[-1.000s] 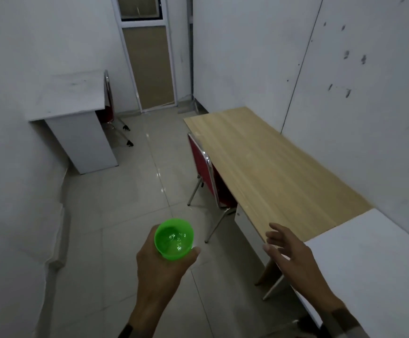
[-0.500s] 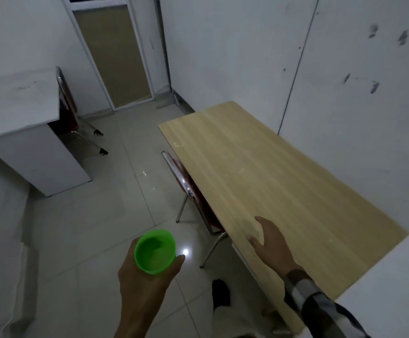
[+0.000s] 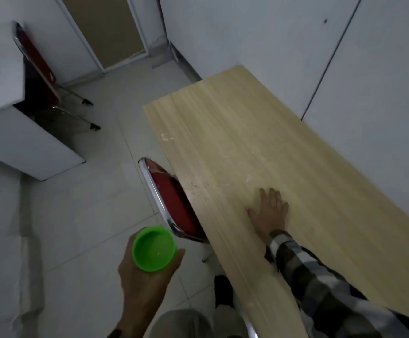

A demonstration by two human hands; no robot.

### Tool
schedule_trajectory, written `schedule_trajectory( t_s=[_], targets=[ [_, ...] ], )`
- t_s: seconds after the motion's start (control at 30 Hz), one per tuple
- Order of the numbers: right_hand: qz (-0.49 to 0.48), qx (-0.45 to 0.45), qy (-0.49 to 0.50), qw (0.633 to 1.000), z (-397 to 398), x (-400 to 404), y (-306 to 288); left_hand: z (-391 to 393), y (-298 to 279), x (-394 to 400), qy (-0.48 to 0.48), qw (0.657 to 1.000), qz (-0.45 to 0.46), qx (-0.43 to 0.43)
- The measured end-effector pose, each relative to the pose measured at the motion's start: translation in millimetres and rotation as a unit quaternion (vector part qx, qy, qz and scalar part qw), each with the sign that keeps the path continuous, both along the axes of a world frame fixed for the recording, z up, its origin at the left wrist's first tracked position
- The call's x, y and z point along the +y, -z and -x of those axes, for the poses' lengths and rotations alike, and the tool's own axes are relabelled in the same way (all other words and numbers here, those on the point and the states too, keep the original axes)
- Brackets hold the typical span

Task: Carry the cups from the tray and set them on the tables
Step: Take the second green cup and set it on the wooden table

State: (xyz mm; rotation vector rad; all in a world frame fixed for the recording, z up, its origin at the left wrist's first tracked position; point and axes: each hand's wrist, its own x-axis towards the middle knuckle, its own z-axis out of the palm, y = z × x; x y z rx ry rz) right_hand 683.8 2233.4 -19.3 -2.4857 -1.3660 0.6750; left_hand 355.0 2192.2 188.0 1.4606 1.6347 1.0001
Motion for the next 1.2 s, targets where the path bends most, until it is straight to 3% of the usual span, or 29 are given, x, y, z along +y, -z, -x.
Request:
schedule_trajectory(
  t_s=[0.27,0.7,1.2],
  targets=[
    [-0.005,-0.102,0.034,0.994,-6.3,41.1,27.9,-98.5,41.9,94.7,0.056,0.998,0.026,-0.029],
    [-0.023,-0.128,0.059,0.990,-10.5,49.4,37.4,-236.2,176.0,200.5,0.013,0.993,0.075,-0.094],
    [-0.036,-0.135,0.078,0.987,-8.9,51.2,33.5,-272.4,195.7,244.2,0.057,0.990,0.088,-0.090]
  ],
)
